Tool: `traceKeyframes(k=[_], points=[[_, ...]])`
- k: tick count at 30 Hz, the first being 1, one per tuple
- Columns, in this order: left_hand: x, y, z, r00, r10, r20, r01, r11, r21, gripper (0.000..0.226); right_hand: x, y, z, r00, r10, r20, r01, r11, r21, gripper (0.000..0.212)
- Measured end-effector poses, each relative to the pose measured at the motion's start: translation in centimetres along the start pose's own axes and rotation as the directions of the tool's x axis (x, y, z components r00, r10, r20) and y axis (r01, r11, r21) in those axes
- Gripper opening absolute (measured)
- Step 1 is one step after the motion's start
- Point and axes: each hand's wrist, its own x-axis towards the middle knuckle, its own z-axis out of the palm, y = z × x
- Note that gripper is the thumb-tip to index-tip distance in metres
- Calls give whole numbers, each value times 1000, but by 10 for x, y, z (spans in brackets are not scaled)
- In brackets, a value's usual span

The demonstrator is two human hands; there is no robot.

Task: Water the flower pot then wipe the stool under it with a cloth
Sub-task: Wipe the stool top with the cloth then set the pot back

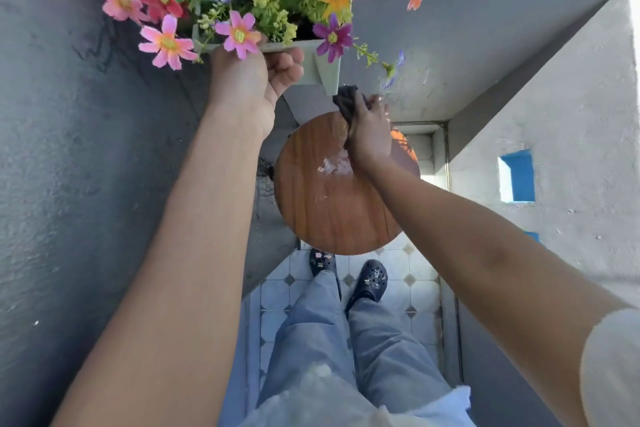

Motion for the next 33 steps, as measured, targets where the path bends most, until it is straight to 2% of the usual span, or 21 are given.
traceKeyframes(k=[1, 3, 5, 8, 11, 14, 15, 16, 18, 21, 23, 24, 26, 30, 33], points=[[1, 0, -1, 1000, 3, 3, -3, 1000, 6, 33, 2, 2, -1, 999, 45, -5, -45, 999, 11, 70], [1, -1, -1, 1000, 5, -1, -5, 1000, 17, 35, -8, -5, 3, 999, 36, -31, -35, 999, 14, 65], [2, -2, -1, 1000, 8, -10, -8, 1000, 13, 36, -30, -19, 11, 998, -50, -27, 51, 998, 34, 63], [1, -6, 1, 1000, 12, -22, -11, 999, 32, 38, -84, -40, 25, 957, -278, 88, 272, 960, 68, 59], [0, -12, 1, 1000, -9, -12, 10, 1000, 23, 36, -148, -42, 35, 847, -493, 196, 480, 870, 115, 50], [0, -16, 0, 1000, -27, -2, 27, 999, 21, 33, -174, -15, 32, 661, -665, 347, 674, 730, 114, 65], [-1, -18, -1, 1000, -31, 0, 31, 999, 18, 32, -167, -6, 25, 635, -693, 341, 706, 700, 106, 66], [-1, -19, -1, 999, -34, 1, 34, 999, 15, 32, -152, 3, 17, 641, -696, 323, 715, 695, 79, 64], [-3, -23, -2, 999, -42, -1, 42, 999, 12, 30, -108, 12, 1, 745, -605, 281, 632, 775, -5, 65], [-8, -29, -3, 999, -42, -7, 43, 999, 13, 32, -37, 21, -25, 950, -266, 163, 275, 961, -36, 84], [-10, -33, -5, 999, -39, -7, 39, 999, 14, 32, -20, 23, -31, 992, -95, 86, 96, 995, -8, 79], [-11, -35, -5, 999, -37, -8, 37, 999, 19, 32, -25, 22, -28, 993, -100, 55, 101, 995, -4, 68], [-14, -38, -7, 999, -41, -13, 42, 999, 33, 32, -58, 21, -17, 974, -223, 47, 223, 975, 4, 53], [-20, -45, -11, 999, -43, -26, 44, 998, 34, 30, -163, 38, 0, 838, -505, 208, 501, 862, 74, 50], [-25, -50, -13, 998, -51, -37, 52, 998, 44, 31, -205, 61, -5, 769, -583, 262, 579, 809, 101, 53]])
